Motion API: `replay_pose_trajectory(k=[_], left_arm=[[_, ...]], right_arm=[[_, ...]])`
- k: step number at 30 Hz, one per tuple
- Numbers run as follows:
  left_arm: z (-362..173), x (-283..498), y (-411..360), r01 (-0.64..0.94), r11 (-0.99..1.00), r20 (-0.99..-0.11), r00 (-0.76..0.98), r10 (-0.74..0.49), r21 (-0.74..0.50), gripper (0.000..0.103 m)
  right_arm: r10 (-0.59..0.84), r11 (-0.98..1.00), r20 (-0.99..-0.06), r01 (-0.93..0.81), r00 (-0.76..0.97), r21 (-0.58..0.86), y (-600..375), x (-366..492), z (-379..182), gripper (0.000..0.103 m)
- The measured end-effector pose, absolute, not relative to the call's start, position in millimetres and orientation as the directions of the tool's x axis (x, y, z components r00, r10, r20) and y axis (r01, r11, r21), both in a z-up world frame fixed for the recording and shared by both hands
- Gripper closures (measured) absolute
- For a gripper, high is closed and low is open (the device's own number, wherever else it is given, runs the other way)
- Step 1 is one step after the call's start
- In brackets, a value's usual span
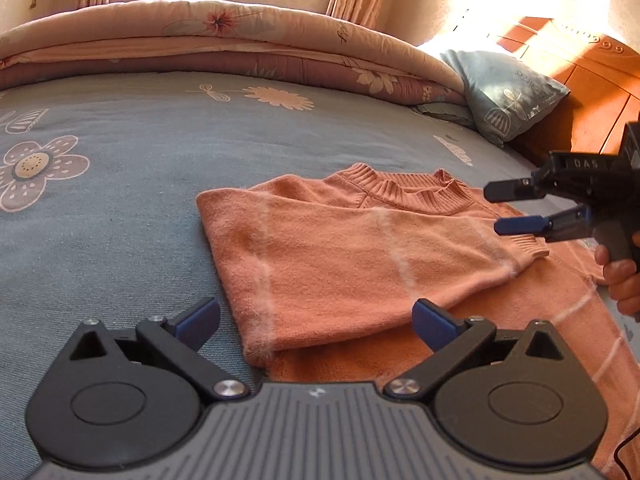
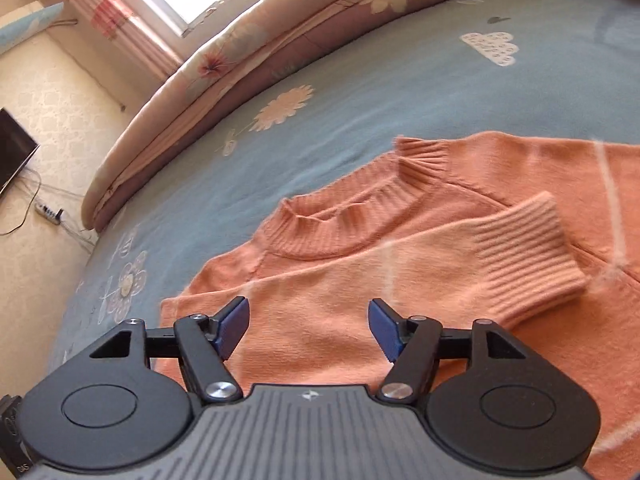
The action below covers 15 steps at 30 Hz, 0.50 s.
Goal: Fold clothes
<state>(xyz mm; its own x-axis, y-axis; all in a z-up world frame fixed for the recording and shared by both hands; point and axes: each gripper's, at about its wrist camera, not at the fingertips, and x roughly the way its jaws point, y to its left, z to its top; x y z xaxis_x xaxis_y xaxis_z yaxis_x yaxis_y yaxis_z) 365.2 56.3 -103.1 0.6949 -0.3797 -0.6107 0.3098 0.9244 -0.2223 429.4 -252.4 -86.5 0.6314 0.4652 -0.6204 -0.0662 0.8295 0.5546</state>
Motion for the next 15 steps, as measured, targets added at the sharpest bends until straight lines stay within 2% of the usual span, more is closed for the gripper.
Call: replay_pose_trajectory(k=[5, 7, 11, 15], left_arm=[[-95.9, 354.2, 52.4, 0.401, 0.878, -0.491, 0.727, -0.479, -0.262, 0.001], [-97.3, 352.4, 50.1, 0.440, 0.850, -0.446, 0.723, -0.527, -0.290, 0.001], [-109.8, 358.9, 43.9, 0.446, 0.833, -0.457, 0.697, -0.553, -0.327, 0.001], [-115.9, 363.0, 39.9, 0.429, 0.845, -0.501, 0.681, -0.534, -0.317, 0.001]], right_arm=[[0.404, 0.901, -0.698, -0.124, 0.591, 0.416, -219.2, 450.0, -93.2, 0.029], [0.393, 0.900, -0.706, -0.088, 0.589, 0.427, -235.5, 448.0, -102.5, 0.029], [0.412, 0.838, -0.647, 0.011, 0.641, 0.545, -290.9, 435.5, -118.2, 0.030], [0.334, 0.840, -0.657, 0.103, 0.676, 0.533, -326.3, 427.7, -116.9, 0.030]])
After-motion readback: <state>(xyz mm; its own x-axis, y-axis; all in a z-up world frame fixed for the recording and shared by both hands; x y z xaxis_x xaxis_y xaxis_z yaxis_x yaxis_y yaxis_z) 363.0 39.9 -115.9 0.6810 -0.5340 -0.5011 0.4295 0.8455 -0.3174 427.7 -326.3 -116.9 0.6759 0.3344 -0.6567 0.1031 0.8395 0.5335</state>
